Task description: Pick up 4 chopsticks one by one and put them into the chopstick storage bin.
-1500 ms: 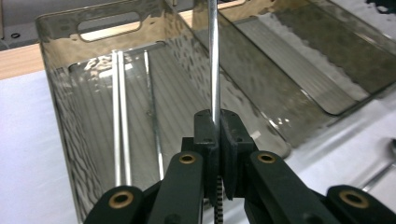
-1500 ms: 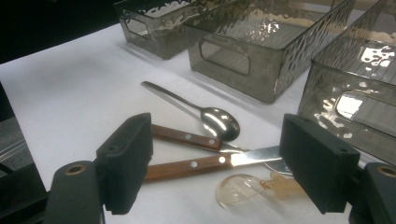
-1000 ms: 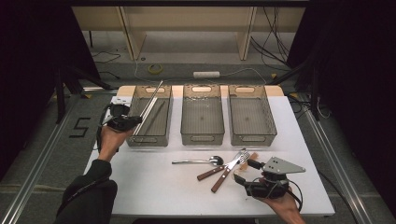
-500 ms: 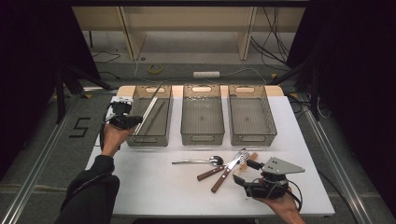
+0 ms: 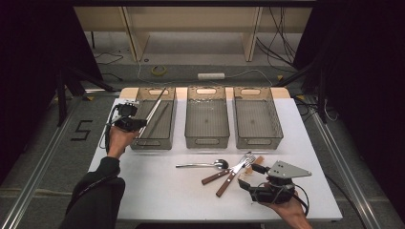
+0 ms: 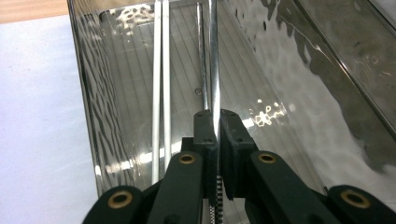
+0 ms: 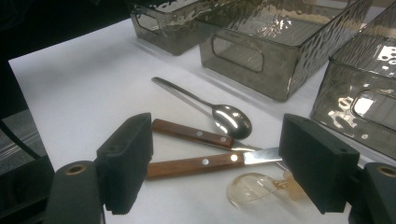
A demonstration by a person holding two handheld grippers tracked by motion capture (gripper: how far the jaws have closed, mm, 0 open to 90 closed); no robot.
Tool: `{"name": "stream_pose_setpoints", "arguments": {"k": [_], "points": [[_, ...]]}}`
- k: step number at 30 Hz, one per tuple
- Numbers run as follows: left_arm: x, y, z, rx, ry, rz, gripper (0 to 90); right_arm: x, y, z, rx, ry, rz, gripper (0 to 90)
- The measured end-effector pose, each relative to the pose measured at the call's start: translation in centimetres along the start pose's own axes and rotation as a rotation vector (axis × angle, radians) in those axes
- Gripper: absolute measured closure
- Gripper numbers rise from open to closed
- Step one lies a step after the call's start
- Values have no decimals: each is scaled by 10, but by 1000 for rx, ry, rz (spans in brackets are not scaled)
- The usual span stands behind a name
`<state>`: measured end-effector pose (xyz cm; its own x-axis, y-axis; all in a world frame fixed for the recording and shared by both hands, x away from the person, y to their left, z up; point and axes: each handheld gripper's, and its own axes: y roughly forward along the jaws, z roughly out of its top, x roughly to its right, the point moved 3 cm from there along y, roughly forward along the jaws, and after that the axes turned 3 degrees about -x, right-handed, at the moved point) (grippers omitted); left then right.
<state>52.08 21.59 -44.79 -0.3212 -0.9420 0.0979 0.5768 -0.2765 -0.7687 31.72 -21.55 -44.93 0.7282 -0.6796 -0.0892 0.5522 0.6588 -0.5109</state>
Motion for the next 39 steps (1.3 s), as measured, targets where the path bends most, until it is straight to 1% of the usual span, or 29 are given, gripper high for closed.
{"name": "stream_pose_setpoints", "arguments": {"k": [4,7,8,9,12,15,17,19,22,23,26,27,28,30,32,35,39], "points": [[1,3,0,-9,-4,1,848,-1,-1,1,7,-10,-6,279],[0,3,-1,-21,-6,14,844,-1,-1,0,4,-6,1,280],[0,2,0,-13,-17,11,827,-1,-1,0,0,-4,5,280],[0,2,0,-9,-31,5,788,-1,-1,0,-1,-2,8,279],[1,-3,1,-4,-27,-16,741,-2,0,0,-2,-3,10,280],[5,-12,1,41,-29,-44,662,-2,0,0,-4,-6,10,279],[10,-19,-1,50,-23,-72,617,-2,0,0,-3,-4,10,279],[18,-26,-4,63,3,-105,545,-2,-1,1,-1,-6,9,280],[28,-36,-10,98,14,-150,472,-1,-1,1,4,-1,7,279],[31,-39,-13,103,24,-163,446,-1,-1,1,4,0,5,279],[39,-46,-19,134,45,-206,407,-2,-1,1,5,0,5,279],[42,-47,-20,122,57,-209,397,-1,-1,1,4,0,4,279],[44,-48,-21,126,71,-208,377,-1,0,2,5,-1,4,279],[48,-51,-23,137,81,-229,365,-2,-1,2,6,-5,5,279],[53,-53,-24,136,96,-236,346,-2,-1,2,9,-7,4,279],[59,-53,-27,127,127,-249,325,-1,-1,2,7,-7,4,279],[67,-51,-30,114,154,-261,297,-3,-1,2,10,-8,9,279]]}}
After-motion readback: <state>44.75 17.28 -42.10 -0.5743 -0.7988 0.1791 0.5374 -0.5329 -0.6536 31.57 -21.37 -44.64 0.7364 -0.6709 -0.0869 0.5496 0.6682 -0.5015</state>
